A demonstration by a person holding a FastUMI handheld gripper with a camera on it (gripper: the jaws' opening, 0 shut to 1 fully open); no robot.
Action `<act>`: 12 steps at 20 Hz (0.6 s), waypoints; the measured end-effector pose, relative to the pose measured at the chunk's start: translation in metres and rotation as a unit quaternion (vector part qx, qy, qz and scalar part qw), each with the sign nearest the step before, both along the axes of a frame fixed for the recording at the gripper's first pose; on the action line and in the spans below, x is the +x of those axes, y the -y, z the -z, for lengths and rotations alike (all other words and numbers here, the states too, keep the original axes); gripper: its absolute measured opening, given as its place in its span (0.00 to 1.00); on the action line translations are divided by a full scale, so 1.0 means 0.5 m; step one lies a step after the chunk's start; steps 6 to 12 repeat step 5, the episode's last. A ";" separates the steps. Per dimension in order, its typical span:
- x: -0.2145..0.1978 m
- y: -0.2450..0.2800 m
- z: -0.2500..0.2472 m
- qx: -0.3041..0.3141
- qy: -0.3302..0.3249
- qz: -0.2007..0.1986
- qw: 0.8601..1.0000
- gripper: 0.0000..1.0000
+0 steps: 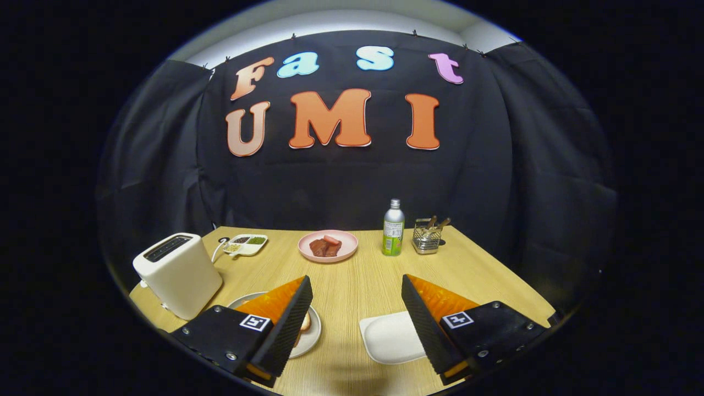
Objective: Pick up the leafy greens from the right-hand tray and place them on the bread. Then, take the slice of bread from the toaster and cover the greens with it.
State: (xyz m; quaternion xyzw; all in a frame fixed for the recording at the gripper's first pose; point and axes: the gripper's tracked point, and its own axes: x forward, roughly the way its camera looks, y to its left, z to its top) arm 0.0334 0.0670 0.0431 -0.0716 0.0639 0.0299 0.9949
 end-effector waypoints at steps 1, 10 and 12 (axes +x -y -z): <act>-0.013 0.010 -0.010 0.001 0.008 0.001 1.000 0.98; -0.049 0.054 -0.053 -0.002 0.043 0.018 0.999 0.98; -0.049 0.054 -0.053 -0.002 0.043 0.018 0.999 0.98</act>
